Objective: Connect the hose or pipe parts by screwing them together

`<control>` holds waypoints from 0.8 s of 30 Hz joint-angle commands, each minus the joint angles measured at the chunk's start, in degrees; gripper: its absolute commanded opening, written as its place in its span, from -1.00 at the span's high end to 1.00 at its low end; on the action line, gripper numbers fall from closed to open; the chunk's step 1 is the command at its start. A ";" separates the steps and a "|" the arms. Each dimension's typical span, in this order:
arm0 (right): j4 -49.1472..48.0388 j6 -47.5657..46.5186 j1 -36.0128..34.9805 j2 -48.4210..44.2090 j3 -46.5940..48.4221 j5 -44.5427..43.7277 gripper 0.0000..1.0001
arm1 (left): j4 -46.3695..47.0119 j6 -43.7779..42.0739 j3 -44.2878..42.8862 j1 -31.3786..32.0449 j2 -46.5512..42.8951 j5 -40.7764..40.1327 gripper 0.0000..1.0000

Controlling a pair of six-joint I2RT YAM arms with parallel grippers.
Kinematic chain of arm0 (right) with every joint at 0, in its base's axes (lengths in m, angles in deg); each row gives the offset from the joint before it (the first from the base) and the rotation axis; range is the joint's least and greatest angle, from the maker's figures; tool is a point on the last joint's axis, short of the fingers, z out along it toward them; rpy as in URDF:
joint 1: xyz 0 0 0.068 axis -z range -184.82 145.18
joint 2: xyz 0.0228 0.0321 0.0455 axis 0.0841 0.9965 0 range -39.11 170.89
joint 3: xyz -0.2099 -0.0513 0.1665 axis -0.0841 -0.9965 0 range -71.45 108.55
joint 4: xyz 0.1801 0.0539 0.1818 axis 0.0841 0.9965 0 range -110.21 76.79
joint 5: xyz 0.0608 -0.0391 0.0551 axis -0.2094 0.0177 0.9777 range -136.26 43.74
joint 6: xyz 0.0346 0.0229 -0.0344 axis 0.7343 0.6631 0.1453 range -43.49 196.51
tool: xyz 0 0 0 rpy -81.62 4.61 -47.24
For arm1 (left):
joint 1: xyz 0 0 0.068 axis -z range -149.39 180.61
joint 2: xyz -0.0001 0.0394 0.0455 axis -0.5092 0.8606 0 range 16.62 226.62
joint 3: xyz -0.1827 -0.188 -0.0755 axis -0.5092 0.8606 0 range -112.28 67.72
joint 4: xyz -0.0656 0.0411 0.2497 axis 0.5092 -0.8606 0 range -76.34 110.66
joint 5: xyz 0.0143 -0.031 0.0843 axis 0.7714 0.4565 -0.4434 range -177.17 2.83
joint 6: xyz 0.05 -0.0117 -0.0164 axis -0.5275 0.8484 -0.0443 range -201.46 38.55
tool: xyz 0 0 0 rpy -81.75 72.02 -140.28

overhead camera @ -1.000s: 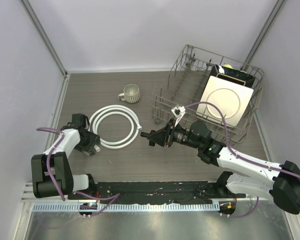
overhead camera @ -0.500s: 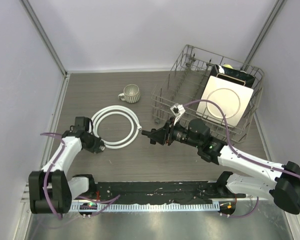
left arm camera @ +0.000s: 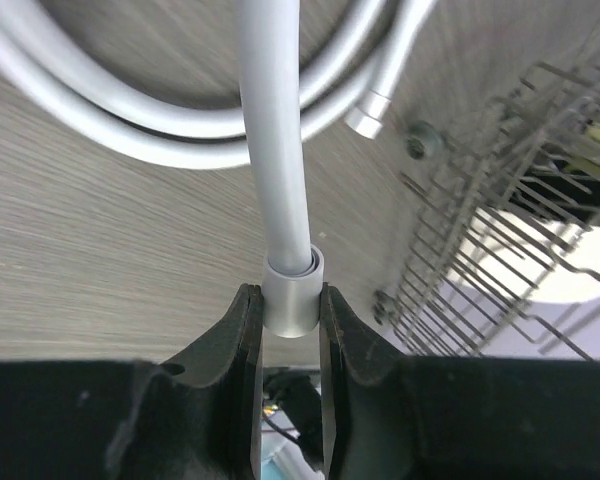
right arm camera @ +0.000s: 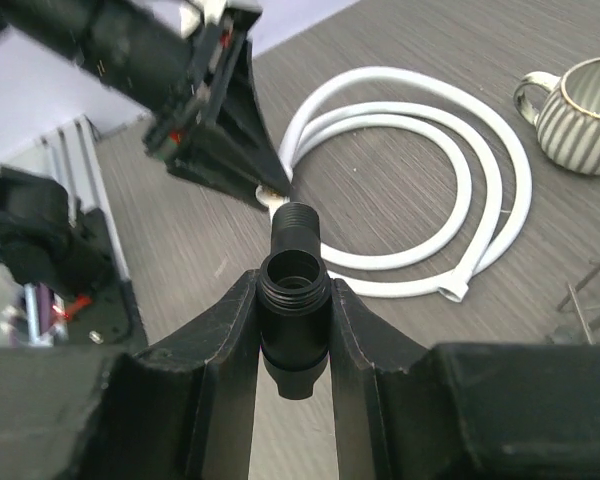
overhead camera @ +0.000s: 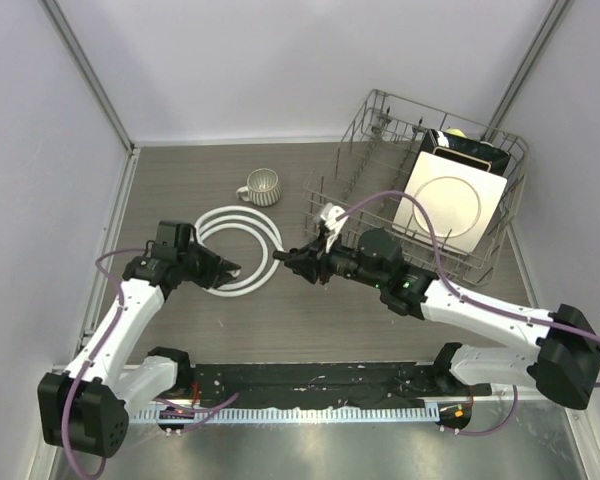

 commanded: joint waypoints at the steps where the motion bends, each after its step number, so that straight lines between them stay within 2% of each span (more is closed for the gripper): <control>1: -5.77 -17.98 -3.35 3.02 4.23 -2.25 0.99 | -0.16 6.82 -4.93 1.25 -2.28 4.22 1.00; 4: -4.89 -23.18 -4.24 3.30 4.32 -2.53 0.99 | -8.08 15.44 -5.63 1.25 -4.64 0.45 1.00; 9: -5.24 -23.45 -6.17 3.91 4.49 -1.46 0.99 | -12.68 19.95 -5.11 1.52 -10.97 -6.76 1.00; 15: -8.40 -24.50 -11.43 7.77 4.67 -6.21 0.99 | -10.84 21.54 -2.04 1.52 -11.42 -0.27 1.00; 19: -9.55 -26.53 -13.82 9.80 5.63 -7.88 0.99 | -10.49 23.12 -1.07 1.52 -13.26 -0.26 1.00; 24: -11.57 -28.63 -15.93 12.17 6.86 -10.43 0.99 | -3.56 24.26 2.35 1.52 -14.59 3.42 1.00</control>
